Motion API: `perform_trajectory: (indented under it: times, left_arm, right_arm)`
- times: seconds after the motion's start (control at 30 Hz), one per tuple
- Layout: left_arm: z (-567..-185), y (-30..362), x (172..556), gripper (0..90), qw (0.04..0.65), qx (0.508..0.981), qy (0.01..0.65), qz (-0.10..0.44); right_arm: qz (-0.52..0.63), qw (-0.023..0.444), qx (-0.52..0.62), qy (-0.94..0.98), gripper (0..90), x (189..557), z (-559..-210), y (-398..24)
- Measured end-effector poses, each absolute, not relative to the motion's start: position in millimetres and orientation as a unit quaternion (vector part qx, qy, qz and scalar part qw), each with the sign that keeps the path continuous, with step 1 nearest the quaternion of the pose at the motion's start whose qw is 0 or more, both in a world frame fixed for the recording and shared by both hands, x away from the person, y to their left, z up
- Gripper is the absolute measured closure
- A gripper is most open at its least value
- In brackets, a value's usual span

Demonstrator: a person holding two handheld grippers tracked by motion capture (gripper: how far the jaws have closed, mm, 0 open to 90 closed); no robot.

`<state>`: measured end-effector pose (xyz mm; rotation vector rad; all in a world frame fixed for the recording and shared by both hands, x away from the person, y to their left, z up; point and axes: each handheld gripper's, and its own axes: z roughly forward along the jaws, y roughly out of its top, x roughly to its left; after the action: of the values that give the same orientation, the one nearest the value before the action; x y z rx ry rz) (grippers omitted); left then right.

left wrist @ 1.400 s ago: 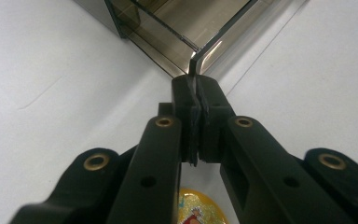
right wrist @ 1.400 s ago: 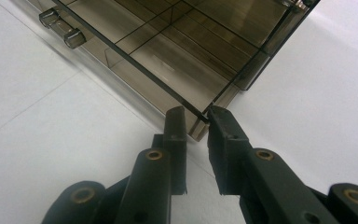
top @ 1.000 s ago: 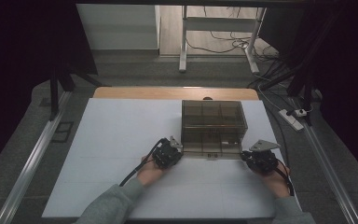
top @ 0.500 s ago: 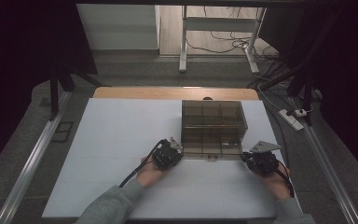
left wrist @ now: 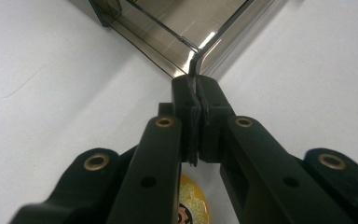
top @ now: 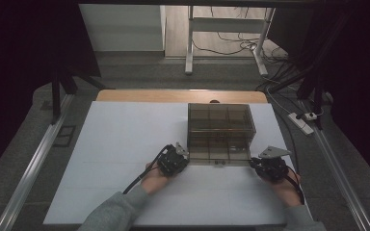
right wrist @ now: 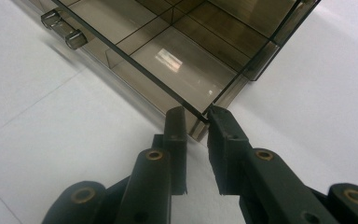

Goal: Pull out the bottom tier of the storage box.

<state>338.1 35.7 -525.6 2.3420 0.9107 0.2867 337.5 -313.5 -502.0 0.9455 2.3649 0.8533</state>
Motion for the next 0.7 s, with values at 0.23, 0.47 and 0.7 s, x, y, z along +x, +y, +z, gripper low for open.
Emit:
perform_trajectory:
  times: [0.23,0.47,0.7]
  left_arm:
    - [-525.3,34.8,335.1,87.2,0.301,0.885,0.34,0.105]
    - [-525.3,34.0,332.0,87.3,0.301,0.886,0.337,0.103]
    - [-525.4,34.0,330.2,87.1,0.302,0.886,0.336,0.102]
  right_arm:
    - [0.312,0.224,0.343,0.857,77.6,336.1,-502.2,-315.1]
    - [0.312,0.223,0.343,0.858,77.5,334.4,-502.0,-316.9]
    - [0.314,0.218,0.345,0.857,77.6,332.2,-502.5,-317.9]
